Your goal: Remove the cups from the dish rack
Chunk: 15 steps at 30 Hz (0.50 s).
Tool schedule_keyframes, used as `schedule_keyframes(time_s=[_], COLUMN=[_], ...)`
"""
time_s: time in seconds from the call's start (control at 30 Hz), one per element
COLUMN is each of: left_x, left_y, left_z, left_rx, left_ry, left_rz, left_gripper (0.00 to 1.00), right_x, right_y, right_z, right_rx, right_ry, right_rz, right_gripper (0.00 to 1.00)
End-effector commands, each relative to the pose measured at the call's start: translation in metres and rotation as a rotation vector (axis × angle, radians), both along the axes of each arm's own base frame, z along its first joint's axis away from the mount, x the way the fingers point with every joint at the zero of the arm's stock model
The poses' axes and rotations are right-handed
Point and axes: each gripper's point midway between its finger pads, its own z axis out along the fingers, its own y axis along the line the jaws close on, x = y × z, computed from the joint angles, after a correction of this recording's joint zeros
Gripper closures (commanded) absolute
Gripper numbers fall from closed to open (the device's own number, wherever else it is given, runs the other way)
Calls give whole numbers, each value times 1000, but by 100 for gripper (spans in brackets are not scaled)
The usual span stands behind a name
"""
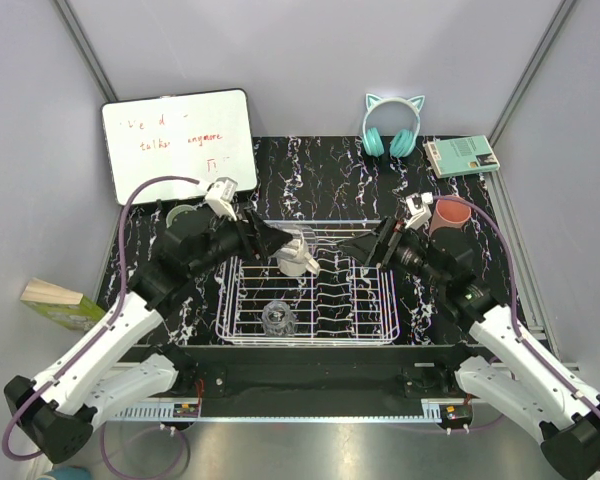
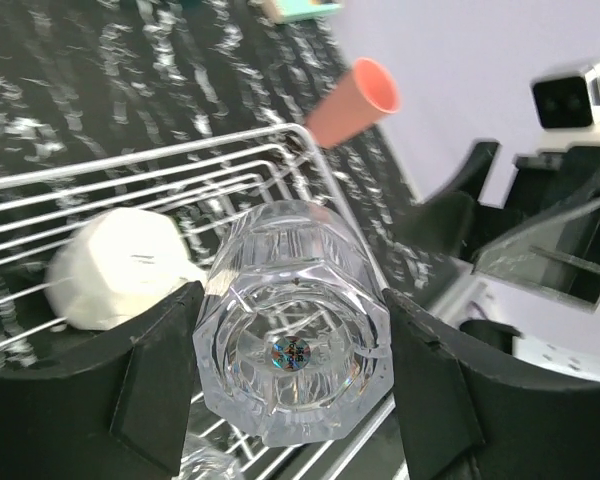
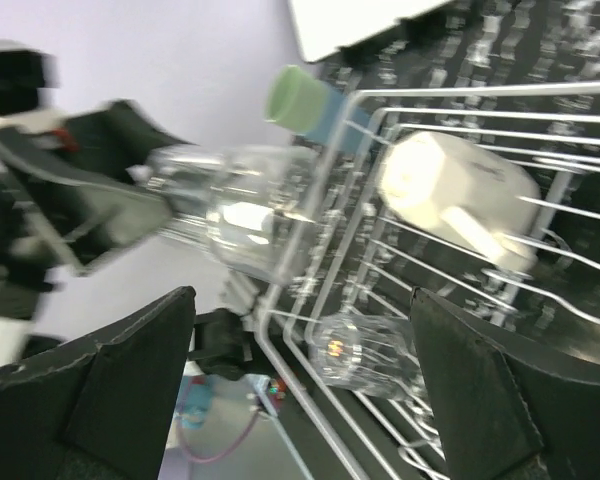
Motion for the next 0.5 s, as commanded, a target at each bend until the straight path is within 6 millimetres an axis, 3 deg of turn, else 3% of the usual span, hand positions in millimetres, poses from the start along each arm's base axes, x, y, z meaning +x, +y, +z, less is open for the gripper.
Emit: schedule_keyframes(time_s=[0.0,0.2,0.47], left_x=[-16,-21,-20], left_y=[-22,-32,-40], left_z=[54,61,61], left_rx=[-263,-389,-453], left_ry=[-160,-176,-166], left_rz=[-137,-199,-233], left_gripper=[100,100,100], right_x=[-15,-19,-20], right_y=[14,21,27], right_z=[52,59,61], right_rx=[185,246,274], right_ry=[-111,-112,-106], right_rz=[111,161,193], right_gripper=[5,8,19])
